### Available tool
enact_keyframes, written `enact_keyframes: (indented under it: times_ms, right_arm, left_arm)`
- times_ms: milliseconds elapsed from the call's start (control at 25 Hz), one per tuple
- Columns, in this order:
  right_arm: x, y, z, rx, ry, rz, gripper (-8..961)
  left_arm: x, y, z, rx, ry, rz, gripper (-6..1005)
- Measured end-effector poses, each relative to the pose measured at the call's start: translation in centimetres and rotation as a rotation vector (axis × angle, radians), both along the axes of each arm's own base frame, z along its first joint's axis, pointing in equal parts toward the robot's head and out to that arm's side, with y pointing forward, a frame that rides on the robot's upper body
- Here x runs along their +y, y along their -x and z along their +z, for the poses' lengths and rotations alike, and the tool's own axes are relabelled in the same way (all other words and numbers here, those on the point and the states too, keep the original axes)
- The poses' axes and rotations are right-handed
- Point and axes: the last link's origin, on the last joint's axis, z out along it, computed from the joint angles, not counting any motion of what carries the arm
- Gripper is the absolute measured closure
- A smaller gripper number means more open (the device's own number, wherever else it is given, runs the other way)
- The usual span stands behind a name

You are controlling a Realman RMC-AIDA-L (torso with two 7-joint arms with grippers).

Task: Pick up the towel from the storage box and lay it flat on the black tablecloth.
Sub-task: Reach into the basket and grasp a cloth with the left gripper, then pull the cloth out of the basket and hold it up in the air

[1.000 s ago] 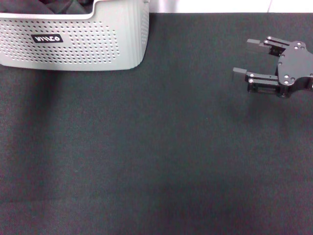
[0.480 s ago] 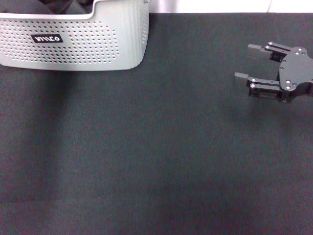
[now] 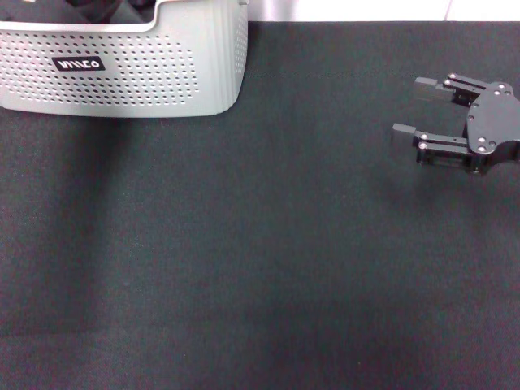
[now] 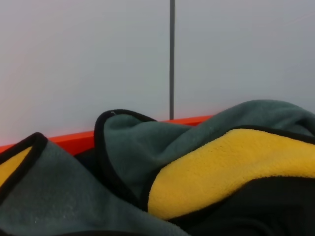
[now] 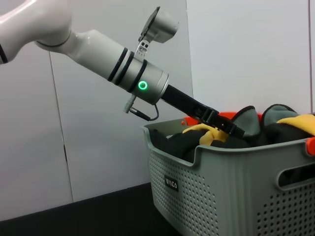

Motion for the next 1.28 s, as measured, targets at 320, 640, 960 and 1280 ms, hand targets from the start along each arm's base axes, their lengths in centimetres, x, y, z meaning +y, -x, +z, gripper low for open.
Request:
enact_keyframes:
  times_ms: [320,640,960,1280]
  right_arm:
    - [-0.1,0.0,0.0,0.003,0.005,0.001,159]
    - [-0.3,0.0,0.0,0.007,0.011,0.005,159]
    - [-0.4,-0.1,0.0,0.008,0.013,0.005,159]
    - [-0.3,0.1,0.0,0.008,0.015,0.012,159]
  left_arm:
    - [-0.1,0.0,-0.5,0.052,0.017,-0.034,436]
    - [-0.5,0.5,-1.3,0.139,0.038,-0.07,739]
    - [-1.1,0.2,-0.1,0.139,-0.008,-0.096,872]
    - [-2.5,-0.9,0.3,0.17,-0.062,-0.197,906]
